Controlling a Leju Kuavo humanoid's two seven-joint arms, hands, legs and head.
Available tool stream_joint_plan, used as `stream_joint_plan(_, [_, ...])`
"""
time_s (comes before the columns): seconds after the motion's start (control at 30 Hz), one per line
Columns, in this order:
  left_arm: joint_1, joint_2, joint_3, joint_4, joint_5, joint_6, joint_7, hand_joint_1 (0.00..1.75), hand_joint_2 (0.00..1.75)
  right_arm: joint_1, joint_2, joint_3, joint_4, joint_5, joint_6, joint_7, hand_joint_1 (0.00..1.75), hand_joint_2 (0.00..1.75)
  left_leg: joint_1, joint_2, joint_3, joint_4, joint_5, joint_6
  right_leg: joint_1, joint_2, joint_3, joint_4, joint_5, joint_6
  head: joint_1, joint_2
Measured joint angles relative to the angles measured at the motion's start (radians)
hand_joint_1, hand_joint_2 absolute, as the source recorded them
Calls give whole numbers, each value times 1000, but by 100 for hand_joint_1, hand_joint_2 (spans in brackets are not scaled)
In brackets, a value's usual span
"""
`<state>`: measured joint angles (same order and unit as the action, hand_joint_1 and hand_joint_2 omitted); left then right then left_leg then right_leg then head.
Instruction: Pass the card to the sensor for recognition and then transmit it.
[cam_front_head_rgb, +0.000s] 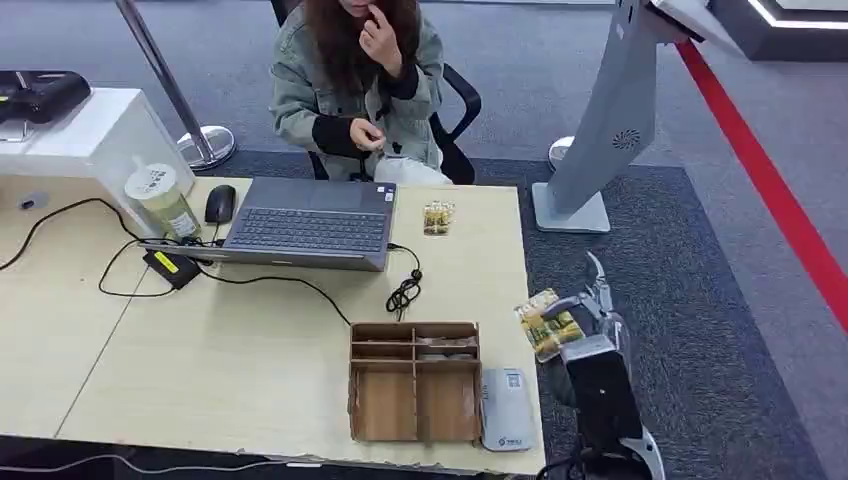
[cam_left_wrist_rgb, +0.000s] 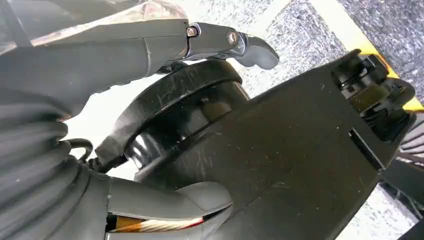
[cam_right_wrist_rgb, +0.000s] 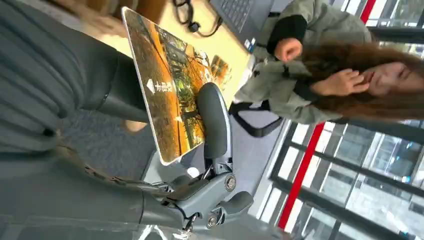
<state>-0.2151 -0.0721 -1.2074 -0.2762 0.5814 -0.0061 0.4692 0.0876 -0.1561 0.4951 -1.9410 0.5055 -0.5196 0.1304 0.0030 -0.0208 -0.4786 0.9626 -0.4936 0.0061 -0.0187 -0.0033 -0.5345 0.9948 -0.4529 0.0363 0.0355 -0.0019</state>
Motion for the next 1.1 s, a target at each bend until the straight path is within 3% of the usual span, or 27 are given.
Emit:
stream_joint_plan(0.2, [4,-14,16,3,16,32,2,0,175,131,-21,-15,-41,-3,-94,-70,175,175,0,0,1,0,-1,0,0,0,0,0,-1,-1,0,0])
stream_joint_plan(0.53, [6,-27,27,16,22,49,-2,0,175,175,-9,0,51,-64,-164,-124,175,175,0,1,1,0,0,1,0,0,1,0,-1,-1,-1,0])
stream_joint_plan(0.7, [6,-29,28,21,27,49,-9,0,175,176,20,5,129,19,-170,-120,175,175,0,1,1,0,0,0,0,0,1,0,-1,-1,-1,0])
stream_joint_plan(1.1, [6,-31,29,26,34,50,-11,0,175,181,71,-11,282,-97,-174,-193,175,175,0,1,1,0,0,1,0,0,1,0,-1,-1,-1,0])
